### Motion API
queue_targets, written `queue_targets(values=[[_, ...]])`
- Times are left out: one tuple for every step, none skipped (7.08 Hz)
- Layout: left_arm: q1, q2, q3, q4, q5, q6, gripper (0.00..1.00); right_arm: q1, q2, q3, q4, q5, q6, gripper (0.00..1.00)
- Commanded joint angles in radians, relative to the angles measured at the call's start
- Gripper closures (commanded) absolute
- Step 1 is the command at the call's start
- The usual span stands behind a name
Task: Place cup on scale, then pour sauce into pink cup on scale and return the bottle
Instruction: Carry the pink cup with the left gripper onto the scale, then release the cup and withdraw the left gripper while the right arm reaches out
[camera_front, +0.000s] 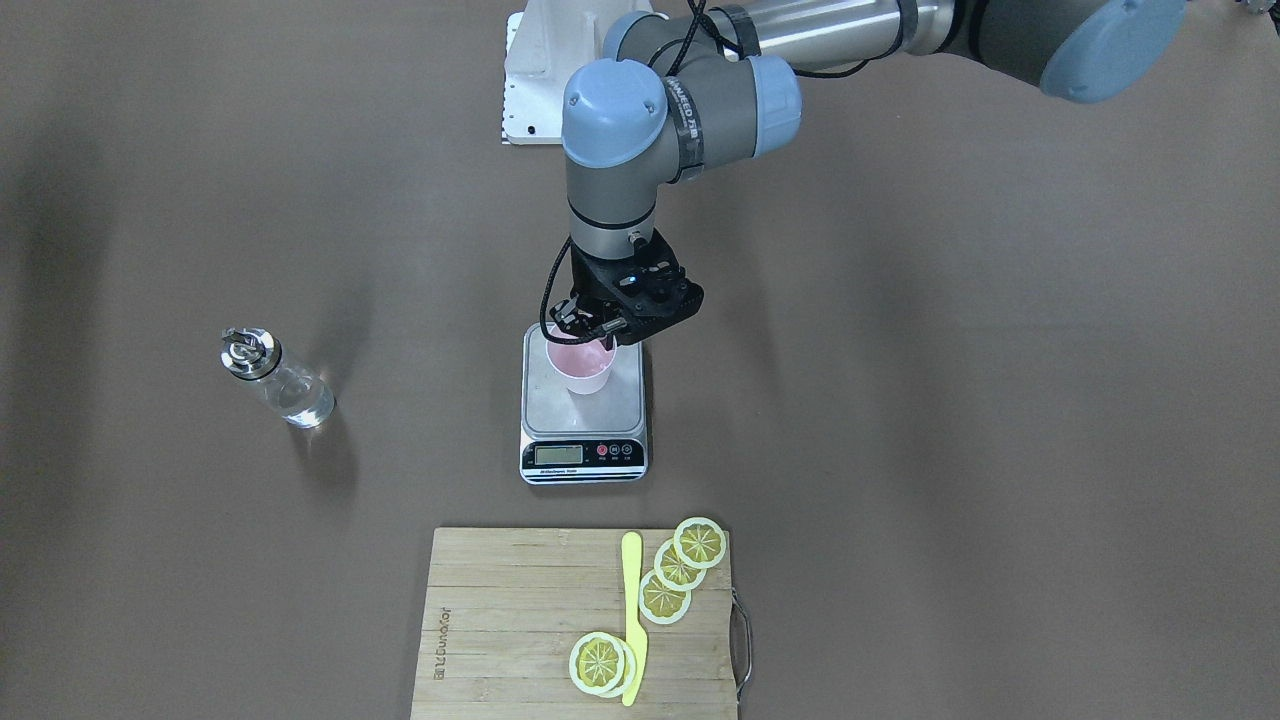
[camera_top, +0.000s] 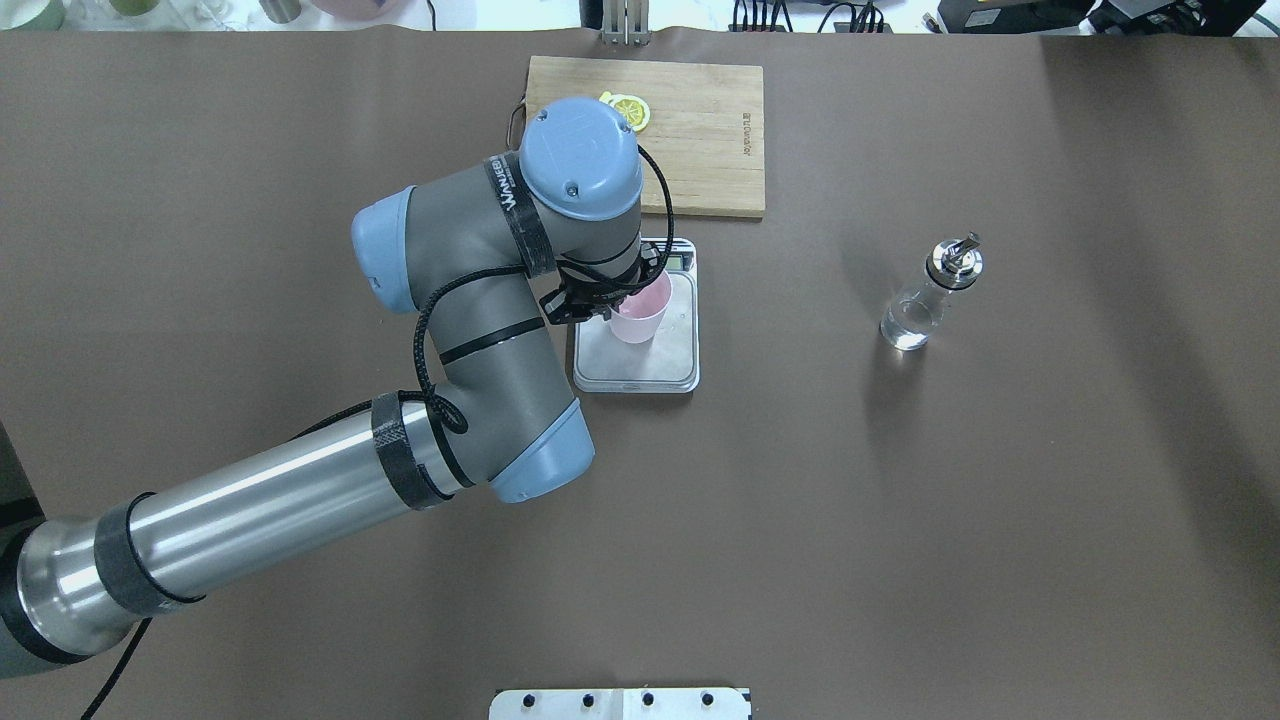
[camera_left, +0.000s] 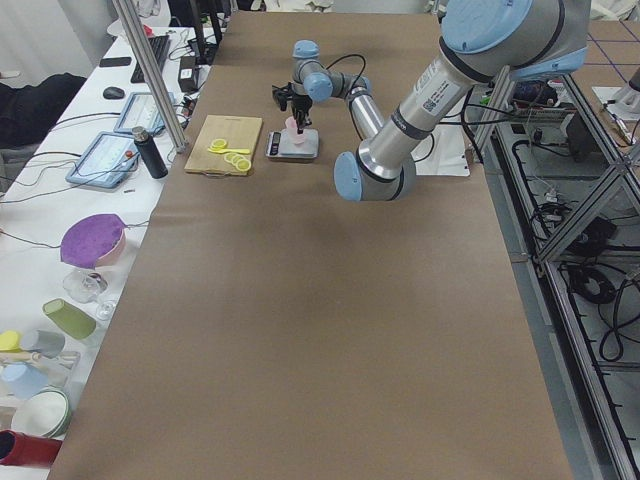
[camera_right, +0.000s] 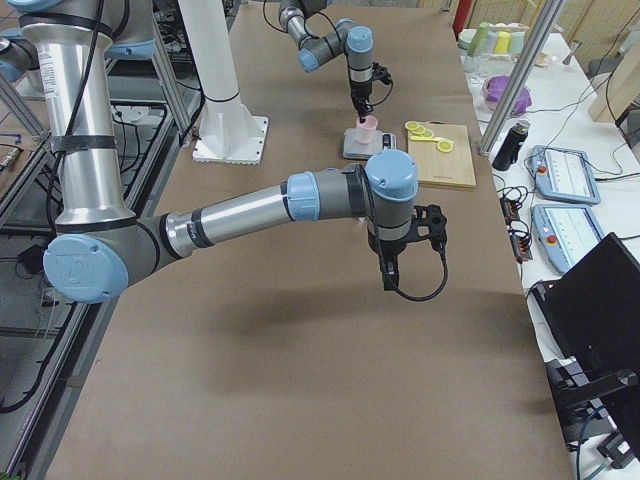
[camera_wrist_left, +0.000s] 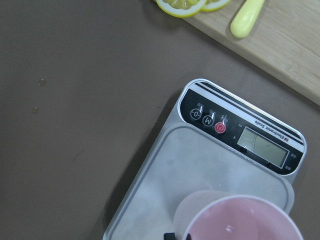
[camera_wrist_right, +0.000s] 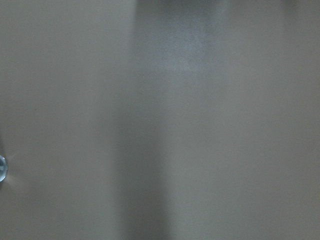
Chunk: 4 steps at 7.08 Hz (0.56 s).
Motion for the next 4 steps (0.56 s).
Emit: queue_targets(values=[[-0.030,0.046,-0.090,0.008,-0.005,0.056,0.02,-0.023,0.026,0.041,0.001,0.012,0.002,0.00],[-0.068,0.136,-0.214,0.034,-0.014,0.108,0.02,-0.028,0.041,0.084,0.000,0.036,0.005,0.00],[-0.126,0.210,-0.302,0.086,-0.060,0.198,0.01,-0.045,0.041,0.150,0.002,0.058,0.049,0.00],[-0.182,0.268,-0.356,0.110,-0.093,0.263,0.01,-0.104,0.041,0.260,0.003,0.055,0.200,0.00]])
